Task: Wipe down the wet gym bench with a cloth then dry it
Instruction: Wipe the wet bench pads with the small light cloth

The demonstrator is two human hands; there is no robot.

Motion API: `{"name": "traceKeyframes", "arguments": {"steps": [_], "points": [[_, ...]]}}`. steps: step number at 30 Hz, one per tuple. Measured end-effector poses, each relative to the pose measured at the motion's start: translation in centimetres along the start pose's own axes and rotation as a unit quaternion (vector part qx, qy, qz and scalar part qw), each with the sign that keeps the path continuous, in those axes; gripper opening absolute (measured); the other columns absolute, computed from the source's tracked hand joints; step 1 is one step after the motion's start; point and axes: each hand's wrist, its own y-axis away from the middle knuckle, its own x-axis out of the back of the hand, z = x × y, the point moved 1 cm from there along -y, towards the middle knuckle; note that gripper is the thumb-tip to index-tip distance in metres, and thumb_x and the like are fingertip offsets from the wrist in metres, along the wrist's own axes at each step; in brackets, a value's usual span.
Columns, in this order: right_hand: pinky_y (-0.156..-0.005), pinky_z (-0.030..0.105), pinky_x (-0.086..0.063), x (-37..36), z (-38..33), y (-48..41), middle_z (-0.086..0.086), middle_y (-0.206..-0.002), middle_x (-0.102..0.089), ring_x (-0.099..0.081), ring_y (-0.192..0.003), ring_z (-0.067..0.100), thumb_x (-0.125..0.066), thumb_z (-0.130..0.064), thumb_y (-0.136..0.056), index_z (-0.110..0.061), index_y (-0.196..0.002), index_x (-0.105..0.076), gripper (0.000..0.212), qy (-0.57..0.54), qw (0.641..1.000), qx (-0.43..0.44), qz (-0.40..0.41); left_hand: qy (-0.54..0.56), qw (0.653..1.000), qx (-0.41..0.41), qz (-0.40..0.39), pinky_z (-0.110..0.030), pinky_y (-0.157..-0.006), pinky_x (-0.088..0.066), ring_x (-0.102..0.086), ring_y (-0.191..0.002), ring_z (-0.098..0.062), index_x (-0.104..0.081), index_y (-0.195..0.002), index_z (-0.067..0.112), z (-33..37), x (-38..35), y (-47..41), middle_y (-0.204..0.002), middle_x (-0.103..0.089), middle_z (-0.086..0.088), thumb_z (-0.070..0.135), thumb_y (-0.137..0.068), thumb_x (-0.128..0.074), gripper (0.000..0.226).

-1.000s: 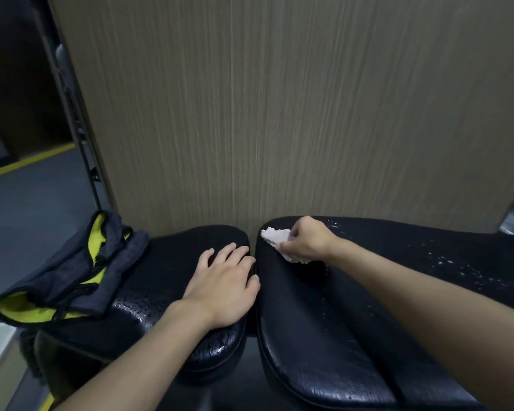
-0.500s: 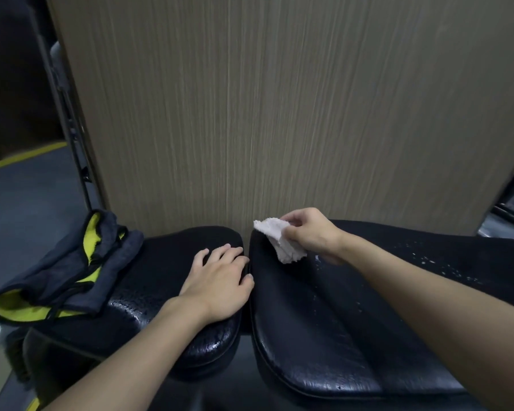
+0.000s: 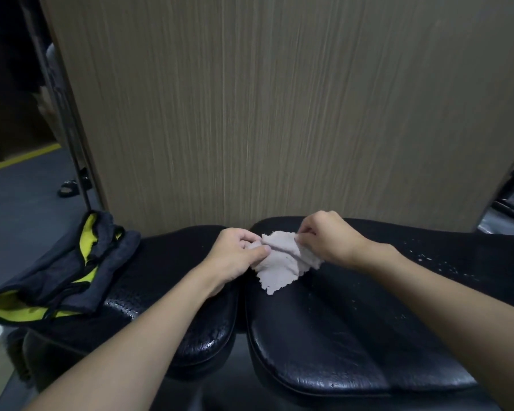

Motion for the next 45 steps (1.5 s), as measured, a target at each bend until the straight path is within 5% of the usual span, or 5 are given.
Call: {"name": "traceKeyframes", "arguments": {"steps": [7,15,21,28,45], "points": [[-0.069,0.042,-0.052,1.7,0.9,-0.8,0.007,-0.085,-0.063,-0.060,-0.079,0.028,-0.049,-0.015,-0.099,-0.008,-0.087,-0.058,0.017,-0.019,0.985,-0.008,0.173,-0.067,0.997,0.034,-0.032,-0.029,-0.068,-0.055,-0.065,-0.054,-0.019,-0.065,-0.098,0.007,1.8,-0.3,-0.3,-0.074,-0.070,-0.005,0.017,-0.086,-0.066,0.016],[-0.054,0.032,-0.033,-0.6,-1.8,1.5,-0.003,-0.057,-0.045,-0.044,-0.061,0.021,-0.042,-0.029,-0.100,-0.017,-0.063,-0.045,0.039,-0.018,0.998,0.042,0.049,-0.428,0.903,-0.045,-0.005,-0.041,-0.113,-0.021,-0.036,-0.136,-0.015,-0.053,-0.135,0.031,-1.7,2.7,-0.7,-0.143,-0.044,0.009,0.015,-0.099,-0.034,0.043],[-0.122,0.046,-0.005,-7.8,-3.0,1.4,0.012,-0.164,-0.012,-0.003,-0.152,0.026,-0.019,-0.046,-0.104,-0.002,-0.152,-0.020,0.065,0.161,0.979,0.001,-0.129,-0.446,0.892,-0.072,-0.004,-0.039,-0.118,-0.006,-0.022,-0.142,-0.007,-0.051,-0.137,0.034,-2.8,2.6,0.0,-0.151,-0.034,0.014,0.023,-0.103,-0.033,0.040],[-0.120,0.040,0.015,-5.9,-4.1,9.2,-0.003,-0.162,0.024,0.030,-0.145,0.009,-0.002,-0.056,-0.100,-0.018,-0.157,0.011,0.069,0.217,0.944,0.160,-0.192,-0.458,0.885,-0.076,-0.039,-0.047,-0.119,-0.001,-0.007,-0.149,-0.011,-0.047,-0.140,0.036,-2.7,2.4,0.3,-0.159,-0.025,0.014,0.023,-0.103,-0.029,0.042],[-0.122,0.049,0.000,-8.7,-1.5,-10.8,0.003,-0.165,-0.015,0.000,-0.153,0.017,-0.017,-0.044,-0.101,-0.018,-0.153,-0.026,0.059,0.168,0.977,-0.017,-0.132,-0.467,0.880,-0.085,-0.024,-0.045,-0.120,0.000,-0.005,-0.149,-0.007,-0.030,-0.151,0.021,-3.8,2.4,-0.3,-0.160,-0.023,0.012,0.021,-0.103,-0.025,0.048]]}}
